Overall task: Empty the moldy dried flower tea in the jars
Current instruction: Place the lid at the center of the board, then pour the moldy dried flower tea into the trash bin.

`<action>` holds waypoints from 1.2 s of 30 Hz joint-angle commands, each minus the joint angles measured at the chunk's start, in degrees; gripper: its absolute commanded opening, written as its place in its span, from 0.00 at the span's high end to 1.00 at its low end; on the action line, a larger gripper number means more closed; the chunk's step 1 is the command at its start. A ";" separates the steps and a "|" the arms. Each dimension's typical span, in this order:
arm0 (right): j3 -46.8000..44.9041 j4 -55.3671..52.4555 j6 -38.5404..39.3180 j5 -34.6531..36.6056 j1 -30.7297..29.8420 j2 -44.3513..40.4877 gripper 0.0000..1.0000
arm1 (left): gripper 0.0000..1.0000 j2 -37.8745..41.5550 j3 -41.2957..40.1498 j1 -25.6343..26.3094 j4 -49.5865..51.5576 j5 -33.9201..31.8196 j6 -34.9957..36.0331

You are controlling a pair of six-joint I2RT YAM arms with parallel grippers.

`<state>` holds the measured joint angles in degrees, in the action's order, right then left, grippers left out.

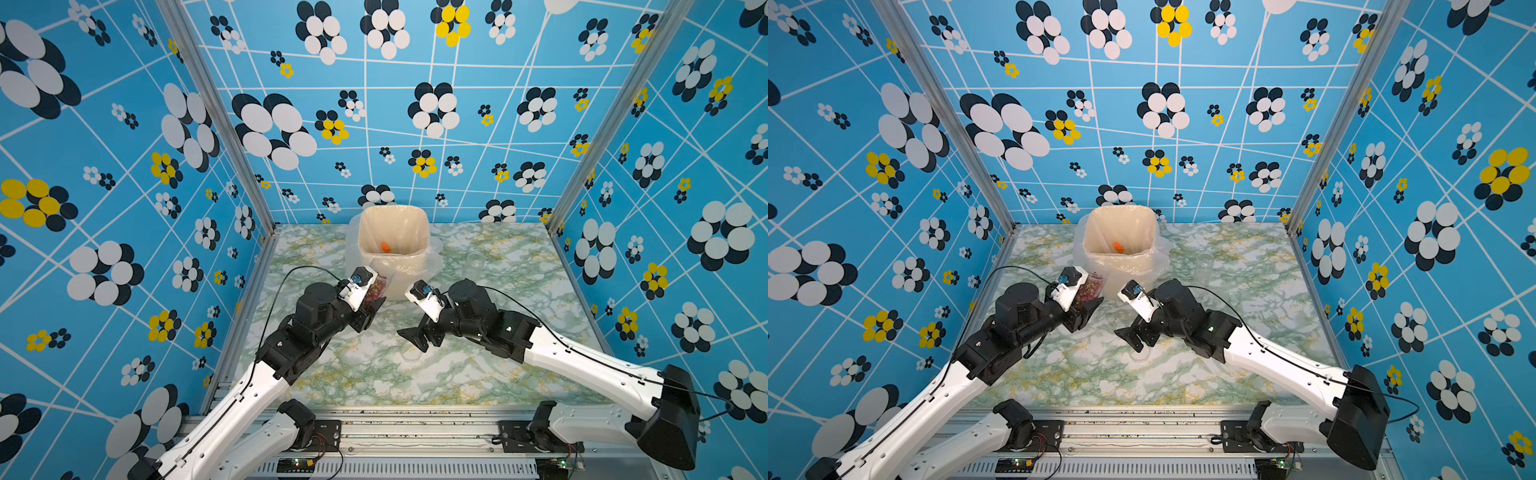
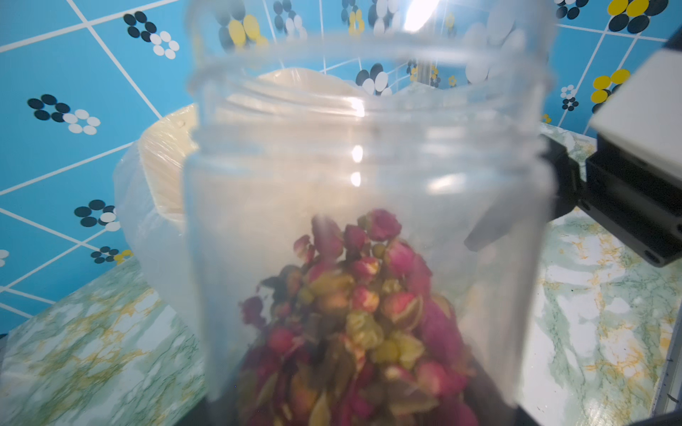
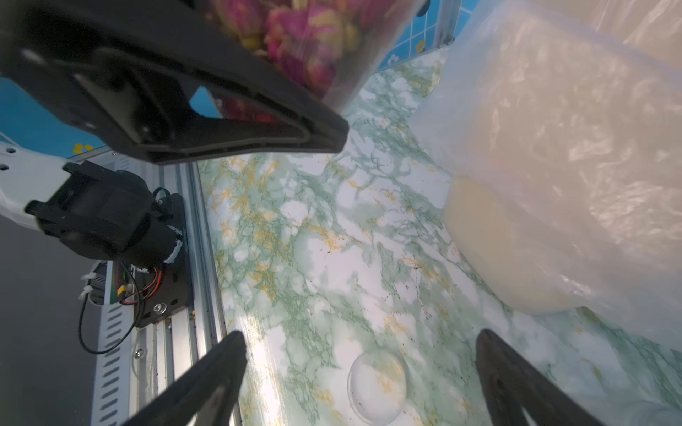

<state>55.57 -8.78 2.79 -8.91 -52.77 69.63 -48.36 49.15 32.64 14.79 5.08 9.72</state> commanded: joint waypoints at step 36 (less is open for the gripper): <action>-9.34 6.01 -16.00 10.40 4.48 -7.92 0.01 | 1.00 -33.26 42.54 -4.61 26.21 -35.06 35.45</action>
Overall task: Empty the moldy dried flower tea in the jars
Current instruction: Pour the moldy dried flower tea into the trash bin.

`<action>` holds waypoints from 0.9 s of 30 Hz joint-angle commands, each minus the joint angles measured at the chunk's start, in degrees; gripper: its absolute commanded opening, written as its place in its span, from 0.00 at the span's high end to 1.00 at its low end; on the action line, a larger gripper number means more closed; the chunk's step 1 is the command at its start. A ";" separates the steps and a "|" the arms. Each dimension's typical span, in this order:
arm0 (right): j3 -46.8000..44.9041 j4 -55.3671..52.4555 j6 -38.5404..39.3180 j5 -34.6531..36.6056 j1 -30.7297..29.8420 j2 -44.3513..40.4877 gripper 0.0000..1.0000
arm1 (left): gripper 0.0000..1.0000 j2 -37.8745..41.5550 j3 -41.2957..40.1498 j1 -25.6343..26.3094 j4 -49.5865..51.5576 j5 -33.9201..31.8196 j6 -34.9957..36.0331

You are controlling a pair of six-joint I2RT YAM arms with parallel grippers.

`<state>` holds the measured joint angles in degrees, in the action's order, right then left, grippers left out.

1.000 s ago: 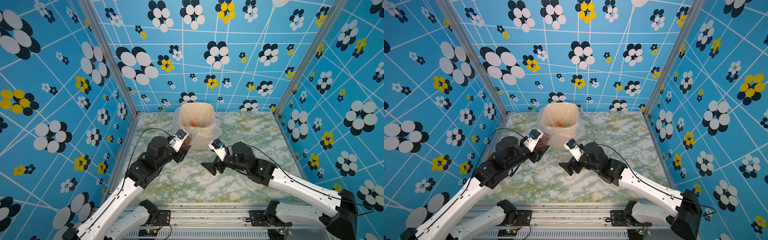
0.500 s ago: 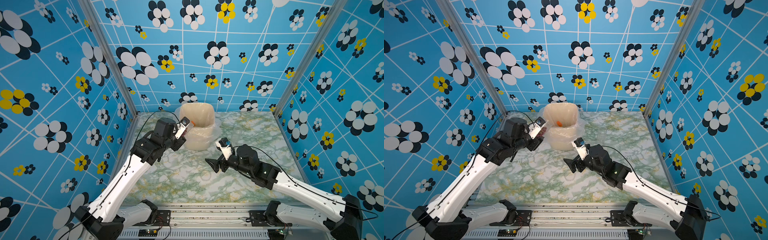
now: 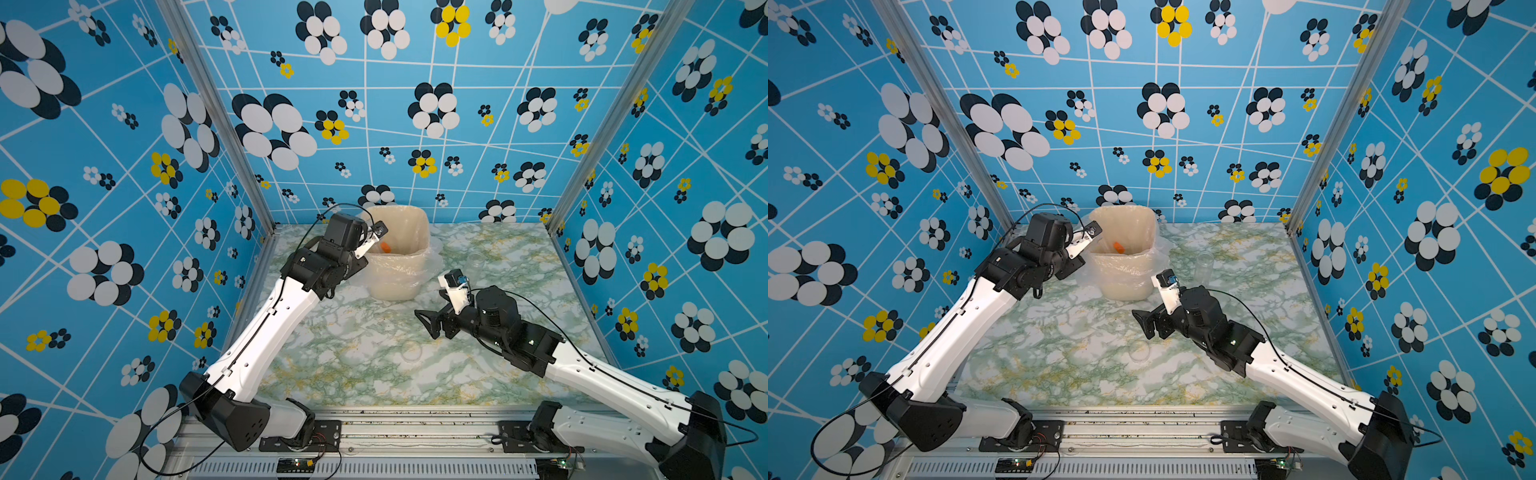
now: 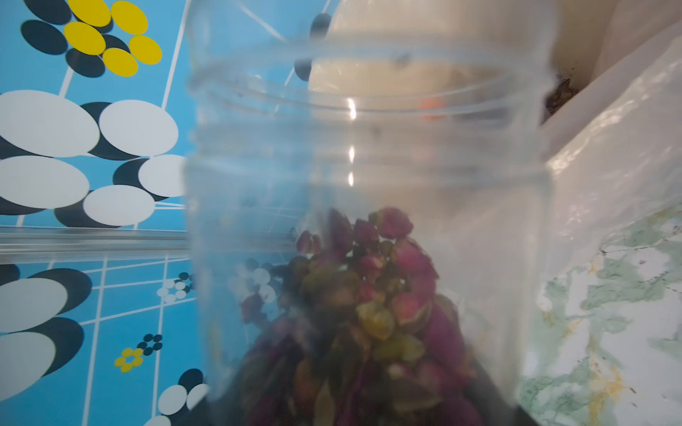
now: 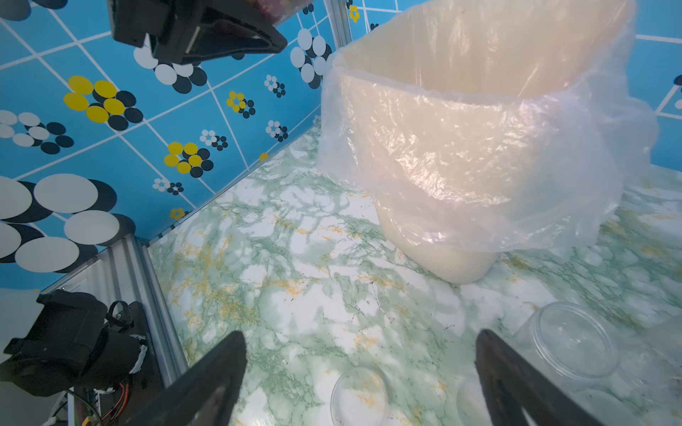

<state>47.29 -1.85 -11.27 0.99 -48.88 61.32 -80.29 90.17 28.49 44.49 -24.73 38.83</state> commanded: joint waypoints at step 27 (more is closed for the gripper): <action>-1.76 -2.30 -6.94 -0.99 2.64 0.38 0.01 | 1.00 -6.78 -1.22 -0.63 -18.44 -10.47 33.71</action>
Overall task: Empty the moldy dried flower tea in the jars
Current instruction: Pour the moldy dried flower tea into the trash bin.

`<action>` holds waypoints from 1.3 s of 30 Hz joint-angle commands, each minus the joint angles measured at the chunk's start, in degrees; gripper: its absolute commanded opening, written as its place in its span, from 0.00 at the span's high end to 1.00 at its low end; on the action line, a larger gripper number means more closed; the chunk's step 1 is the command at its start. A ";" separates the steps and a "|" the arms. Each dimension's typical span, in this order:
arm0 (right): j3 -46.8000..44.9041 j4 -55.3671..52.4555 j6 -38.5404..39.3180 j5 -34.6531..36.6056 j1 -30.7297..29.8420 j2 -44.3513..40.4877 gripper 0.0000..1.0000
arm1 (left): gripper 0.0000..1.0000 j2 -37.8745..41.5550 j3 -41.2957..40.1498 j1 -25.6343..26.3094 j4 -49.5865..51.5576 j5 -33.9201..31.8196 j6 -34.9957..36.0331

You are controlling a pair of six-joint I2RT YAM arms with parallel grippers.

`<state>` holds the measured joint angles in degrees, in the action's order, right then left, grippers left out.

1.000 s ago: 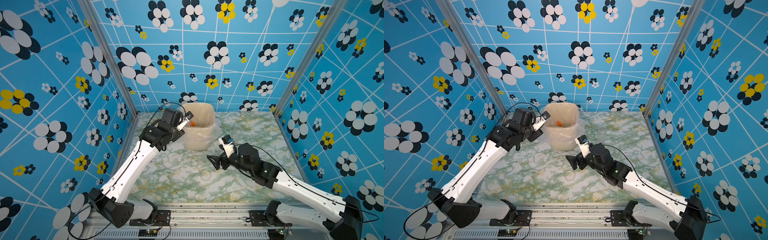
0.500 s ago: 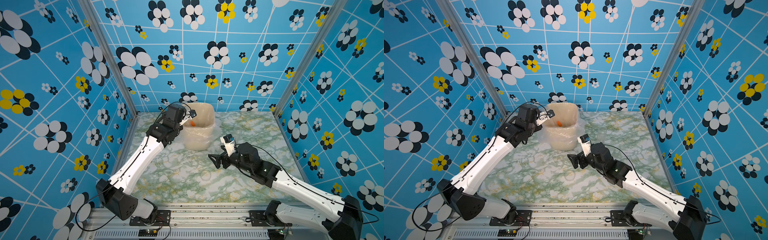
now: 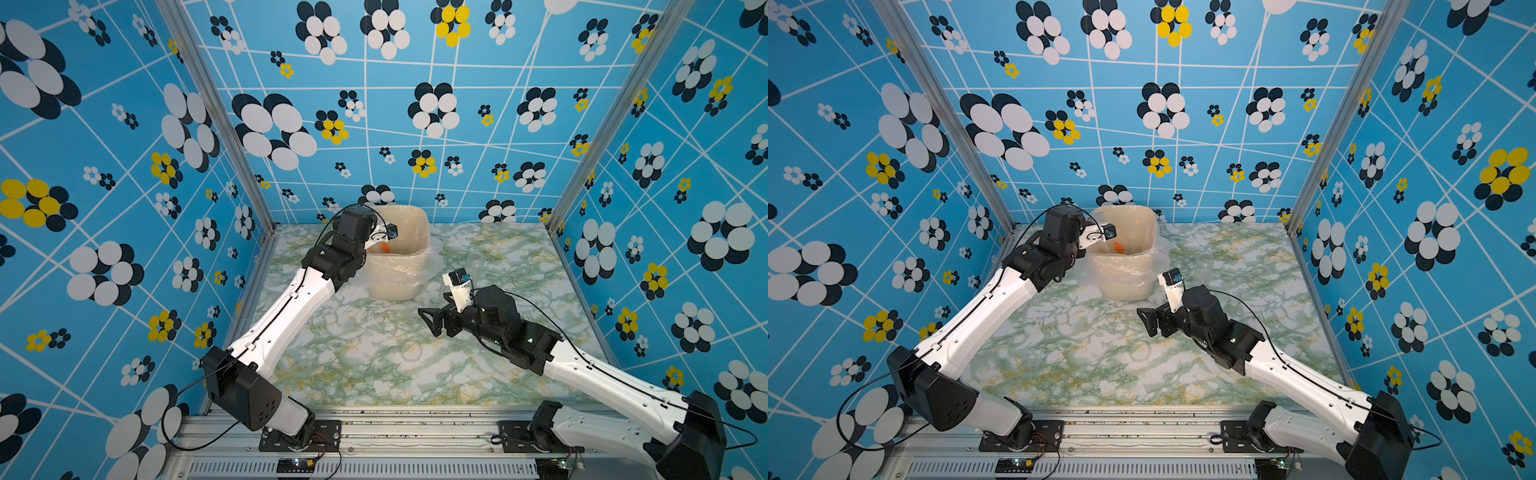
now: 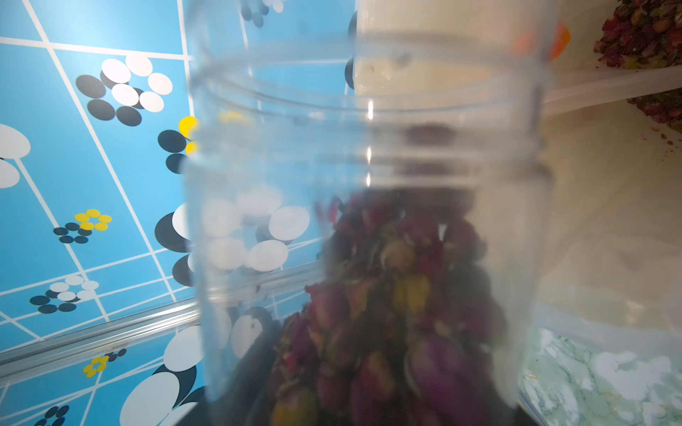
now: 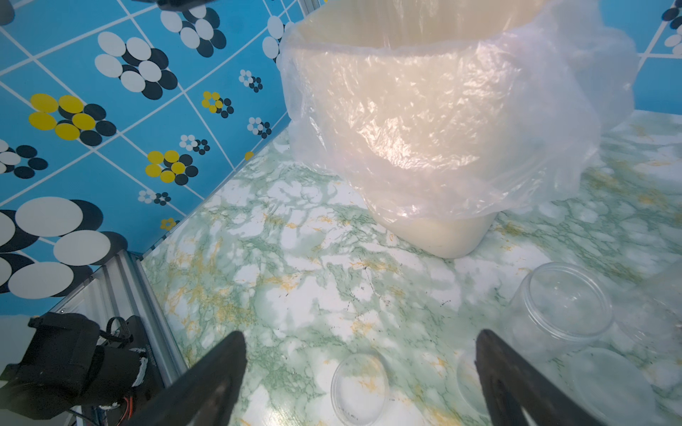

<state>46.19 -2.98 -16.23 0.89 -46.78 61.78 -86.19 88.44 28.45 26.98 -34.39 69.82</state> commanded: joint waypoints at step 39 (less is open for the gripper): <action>-0.62 -3.61 -8.34 -8.36 4.09 -1.22 0.01 | 1.00 -2.77 -1.76 -5.03 -6.94 10.70 29.19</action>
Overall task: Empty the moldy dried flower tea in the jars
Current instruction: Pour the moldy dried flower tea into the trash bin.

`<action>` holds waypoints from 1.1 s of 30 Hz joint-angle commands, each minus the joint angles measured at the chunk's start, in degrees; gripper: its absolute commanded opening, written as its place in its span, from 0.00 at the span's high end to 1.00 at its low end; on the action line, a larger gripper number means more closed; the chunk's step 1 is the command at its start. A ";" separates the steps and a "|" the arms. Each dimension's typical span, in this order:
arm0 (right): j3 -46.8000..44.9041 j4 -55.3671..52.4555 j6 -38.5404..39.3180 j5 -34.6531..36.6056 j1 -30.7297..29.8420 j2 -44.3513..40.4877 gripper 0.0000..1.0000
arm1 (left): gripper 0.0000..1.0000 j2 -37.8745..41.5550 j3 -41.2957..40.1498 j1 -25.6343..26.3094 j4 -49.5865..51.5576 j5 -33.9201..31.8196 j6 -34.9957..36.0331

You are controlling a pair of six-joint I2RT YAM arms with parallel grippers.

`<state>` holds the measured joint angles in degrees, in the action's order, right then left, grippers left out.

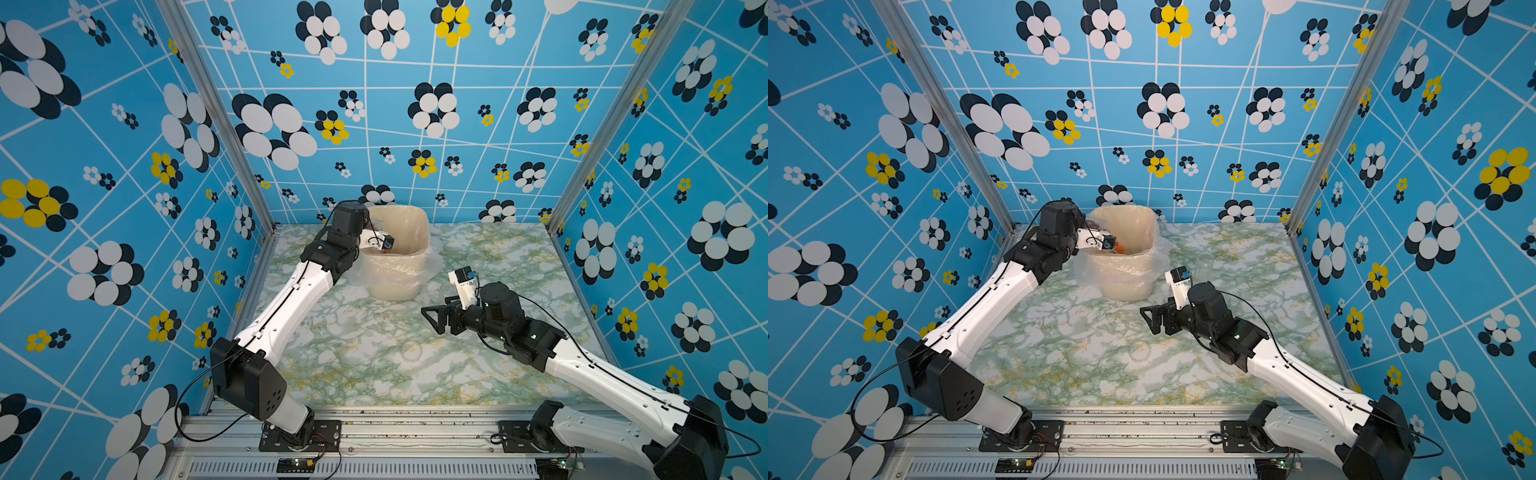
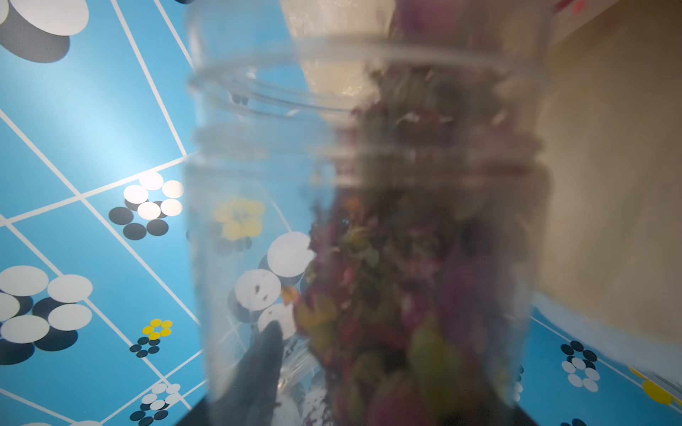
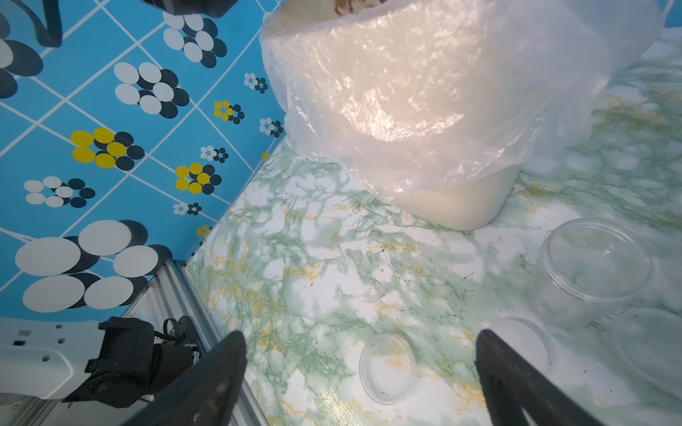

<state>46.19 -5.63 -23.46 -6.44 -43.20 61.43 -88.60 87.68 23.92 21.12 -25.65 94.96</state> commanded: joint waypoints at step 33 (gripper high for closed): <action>4.18 3.39 -11.73 -12.09 4.86 -2.11 0.01 | 1.00 4.56 -2.51 -8.50 3.57 25.31 -20.12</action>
<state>47.37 -3.62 -32.38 -15.29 -39.03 58.89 -86.24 85.49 16.49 23.66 -5.96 80.44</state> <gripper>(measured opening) 0.991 0.660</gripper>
